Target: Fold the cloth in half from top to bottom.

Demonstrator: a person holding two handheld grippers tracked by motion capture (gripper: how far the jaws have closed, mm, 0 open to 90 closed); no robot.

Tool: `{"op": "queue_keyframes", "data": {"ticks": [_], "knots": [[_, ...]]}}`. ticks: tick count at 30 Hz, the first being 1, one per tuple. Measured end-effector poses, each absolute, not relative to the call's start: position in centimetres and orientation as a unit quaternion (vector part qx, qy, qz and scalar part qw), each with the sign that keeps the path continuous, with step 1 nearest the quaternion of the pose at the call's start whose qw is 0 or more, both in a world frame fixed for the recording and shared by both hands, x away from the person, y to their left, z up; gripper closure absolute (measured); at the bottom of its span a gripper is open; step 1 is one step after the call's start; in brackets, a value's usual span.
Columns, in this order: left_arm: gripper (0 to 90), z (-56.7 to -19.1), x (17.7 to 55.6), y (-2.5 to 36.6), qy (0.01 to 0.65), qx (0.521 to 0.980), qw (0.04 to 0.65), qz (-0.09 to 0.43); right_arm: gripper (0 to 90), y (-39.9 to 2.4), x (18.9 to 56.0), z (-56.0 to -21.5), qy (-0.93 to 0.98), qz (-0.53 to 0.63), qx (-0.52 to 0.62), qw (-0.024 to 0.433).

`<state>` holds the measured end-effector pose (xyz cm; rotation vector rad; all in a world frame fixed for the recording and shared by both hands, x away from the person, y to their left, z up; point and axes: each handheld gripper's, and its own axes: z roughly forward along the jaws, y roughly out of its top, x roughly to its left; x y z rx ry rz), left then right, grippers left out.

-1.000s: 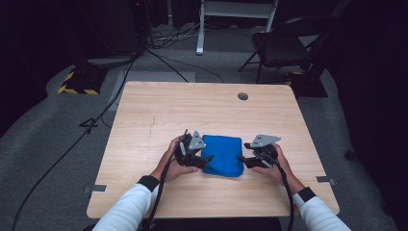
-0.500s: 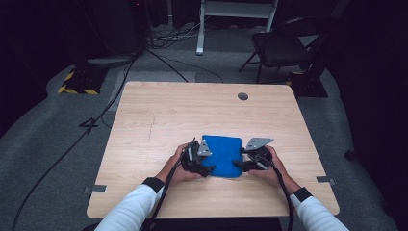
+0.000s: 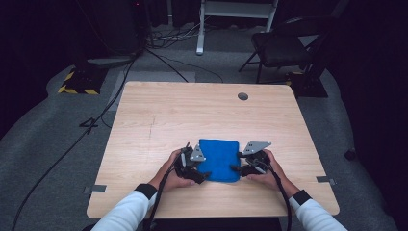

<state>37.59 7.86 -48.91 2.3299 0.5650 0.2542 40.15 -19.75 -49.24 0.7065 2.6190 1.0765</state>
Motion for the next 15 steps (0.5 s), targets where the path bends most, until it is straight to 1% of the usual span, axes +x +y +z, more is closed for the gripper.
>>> {"op": "queue_keyframes", "data": {"ticks": [7, 11, 15], "knots": [[19.7, -48.0, 36.6, 9.9, 0.223, 0.899, 0.357, 0.118, 37.0, -19.9, 39.2, -48.0, 0.896, 0.363, 0.219, 0.131], [18.7, -47.6, 36.1, 11.2, 0.216, 0.905, 0.341, 0.136, 35.4, -20.7, 38.7, -47.7, 0.897, 0.359, 0.218, 0.135], [19.6, -47.4, 35.6, 12.4, 0.219, 0.904, 0.336, 0.15, 35.2, -21.9, 38.5, -47.2, 0.894, 0.361, 0.225, 0.145]]}}
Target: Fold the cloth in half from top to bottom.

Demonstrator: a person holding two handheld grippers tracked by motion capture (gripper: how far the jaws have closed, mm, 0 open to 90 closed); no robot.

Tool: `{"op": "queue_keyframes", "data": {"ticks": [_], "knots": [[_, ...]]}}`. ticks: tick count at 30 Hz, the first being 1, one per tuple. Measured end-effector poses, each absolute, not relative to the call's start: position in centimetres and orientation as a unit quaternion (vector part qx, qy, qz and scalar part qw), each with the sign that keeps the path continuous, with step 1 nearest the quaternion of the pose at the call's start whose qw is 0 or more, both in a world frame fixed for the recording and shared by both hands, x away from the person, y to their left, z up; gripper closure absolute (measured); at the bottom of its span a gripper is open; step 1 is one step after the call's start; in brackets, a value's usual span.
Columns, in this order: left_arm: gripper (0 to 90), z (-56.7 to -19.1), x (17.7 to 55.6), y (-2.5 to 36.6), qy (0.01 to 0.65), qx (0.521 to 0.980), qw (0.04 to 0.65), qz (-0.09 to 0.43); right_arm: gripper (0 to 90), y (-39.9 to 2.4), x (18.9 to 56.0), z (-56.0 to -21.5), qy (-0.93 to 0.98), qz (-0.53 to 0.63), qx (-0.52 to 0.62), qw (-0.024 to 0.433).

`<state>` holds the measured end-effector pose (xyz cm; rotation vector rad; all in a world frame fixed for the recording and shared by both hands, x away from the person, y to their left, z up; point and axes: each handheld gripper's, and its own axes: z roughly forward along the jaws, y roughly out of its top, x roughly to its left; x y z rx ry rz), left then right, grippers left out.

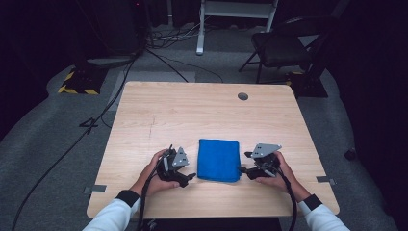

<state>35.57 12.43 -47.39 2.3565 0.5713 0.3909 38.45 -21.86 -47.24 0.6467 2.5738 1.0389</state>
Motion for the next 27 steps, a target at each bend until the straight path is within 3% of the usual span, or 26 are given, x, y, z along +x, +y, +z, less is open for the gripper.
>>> {"op": "queue_keyframes", "data": {"ticks": [12, 27], "knots": [[19.6, -47.3, 34.2, 15.6, 0.234, 0.905, 0.313, 0.172, 32.9, -24.6, 37.5, -46.6, 0.89, 0.349, 0.238, 0.17], [19.3, -48.9, 33.7, 20.6, 0.28, 0.896, 0.287, 0.189, 32.2, -31.5, 36.8, -48.2, 0.868, 0.332, 0.314, 0.194]]}}
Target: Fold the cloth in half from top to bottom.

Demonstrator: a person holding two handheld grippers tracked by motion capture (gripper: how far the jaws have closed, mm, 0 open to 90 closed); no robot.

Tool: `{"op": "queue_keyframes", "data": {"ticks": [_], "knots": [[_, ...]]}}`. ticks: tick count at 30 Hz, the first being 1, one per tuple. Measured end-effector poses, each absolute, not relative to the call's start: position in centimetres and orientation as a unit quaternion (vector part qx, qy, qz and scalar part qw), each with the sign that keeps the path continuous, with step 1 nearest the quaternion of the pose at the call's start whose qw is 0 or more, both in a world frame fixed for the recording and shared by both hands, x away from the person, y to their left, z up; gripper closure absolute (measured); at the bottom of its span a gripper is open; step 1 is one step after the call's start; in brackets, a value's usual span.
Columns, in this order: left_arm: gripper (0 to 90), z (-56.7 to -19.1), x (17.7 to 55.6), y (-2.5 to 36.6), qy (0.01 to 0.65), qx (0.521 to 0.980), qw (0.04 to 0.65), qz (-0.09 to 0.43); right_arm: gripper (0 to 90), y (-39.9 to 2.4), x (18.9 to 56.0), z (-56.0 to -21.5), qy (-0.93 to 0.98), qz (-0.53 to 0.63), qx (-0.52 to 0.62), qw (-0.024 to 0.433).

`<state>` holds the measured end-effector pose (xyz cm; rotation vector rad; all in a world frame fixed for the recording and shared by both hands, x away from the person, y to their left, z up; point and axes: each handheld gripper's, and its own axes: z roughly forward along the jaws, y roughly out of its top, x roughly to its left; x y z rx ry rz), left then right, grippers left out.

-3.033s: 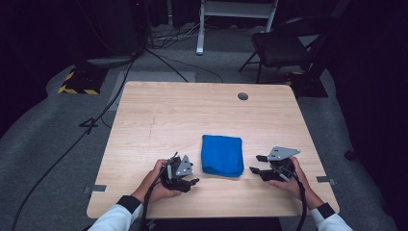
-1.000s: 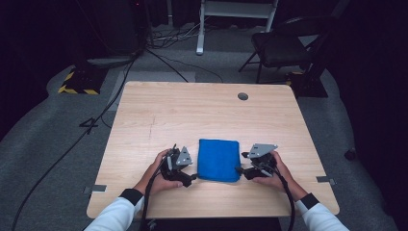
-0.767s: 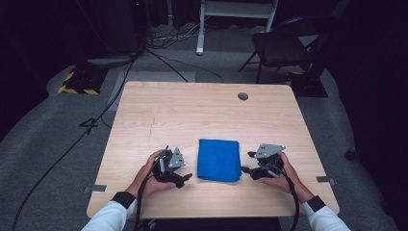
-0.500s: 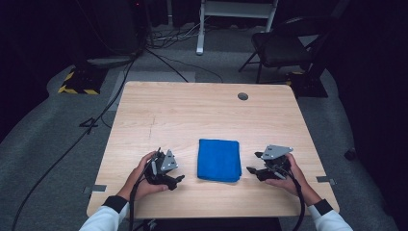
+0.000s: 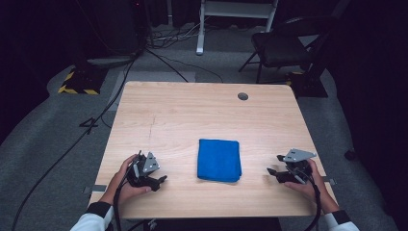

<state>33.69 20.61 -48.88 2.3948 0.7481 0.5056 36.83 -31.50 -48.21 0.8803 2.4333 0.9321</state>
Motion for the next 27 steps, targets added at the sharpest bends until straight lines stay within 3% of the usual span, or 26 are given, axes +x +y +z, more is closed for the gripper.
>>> {"op": "queue_keyframes", "data": {"ticks": [17, 22, 27], "knots": [[16.9, -50.0, 33.3, 25.8, 0.366, 0.86, 0.327, 0.136, 29.2, -38.4, 34.7, -50.3, 0.806, 0.366, 0.424, 0.19], [16.6, -50.4, 32.9, 27.1, 0.367, 0.853, 0.344, 0.14, 23.4, -39.1, 34.2, -50.3, 0.799, 0.356, 0.442, 0.2], [16.5, -50.4, 32.7, 27.6, 0.365, 0.854, 0.344, 0.142, 23.2, -39.5, 34.0, -50.3, 0.798, 0.355, 0.443, 0.2]]}}
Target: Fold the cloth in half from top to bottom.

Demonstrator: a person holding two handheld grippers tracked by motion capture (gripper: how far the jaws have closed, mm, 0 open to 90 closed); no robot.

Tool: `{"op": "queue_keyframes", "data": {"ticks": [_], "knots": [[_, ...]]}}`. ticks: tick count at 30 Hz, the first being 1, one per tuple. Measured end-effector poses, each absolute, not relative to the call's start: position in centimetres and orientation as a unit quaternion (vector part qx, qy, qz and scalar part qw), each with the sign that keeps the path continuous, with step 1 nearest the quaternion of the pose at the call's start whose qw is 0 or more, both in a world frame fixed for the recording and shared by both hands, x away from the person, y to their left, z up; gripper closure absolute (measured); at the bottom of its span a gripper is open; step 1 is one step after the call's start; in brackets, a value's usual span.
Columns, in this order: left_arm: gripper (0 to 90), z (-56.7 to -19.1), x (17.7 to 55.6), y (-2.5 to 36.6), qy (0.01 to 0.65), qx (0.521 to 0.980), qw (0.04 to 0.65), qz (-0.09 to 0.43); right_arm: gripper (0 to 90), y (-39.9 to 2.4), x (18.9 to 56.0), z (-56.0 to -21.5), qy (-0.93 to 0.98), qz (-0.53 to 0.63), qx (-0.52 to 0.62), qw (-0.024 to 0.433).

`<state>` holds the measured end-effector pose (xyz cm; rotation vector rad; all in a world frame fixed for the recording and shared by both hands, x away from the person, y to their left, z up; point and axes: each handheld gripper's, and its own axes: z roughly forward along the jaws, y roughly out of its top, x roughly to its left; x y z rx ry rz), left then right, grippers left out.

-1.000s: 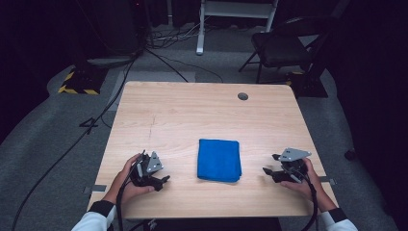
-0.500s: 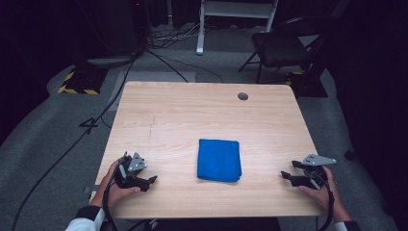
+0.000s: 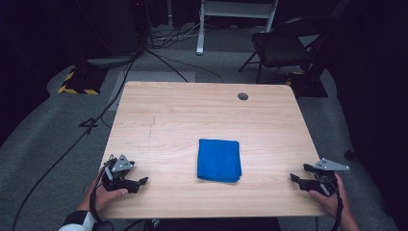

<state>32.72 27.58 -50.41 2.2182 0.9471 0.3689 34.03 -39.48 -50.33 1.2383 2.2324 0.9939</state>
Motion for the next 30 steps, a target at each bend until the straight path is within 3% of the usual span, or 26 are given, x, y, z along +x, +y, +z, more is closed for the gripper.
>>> {"op": "queue_keyframes", "data": {"ticks": [30], "knots": [[16.3, -50.43, 32.96, 27.56, 0.365, 0.853, 0.345, 0.139, 22.5, -39.56, 34.08, -50.35, 0.792, 0.353, 0.454, 0.206]]}}
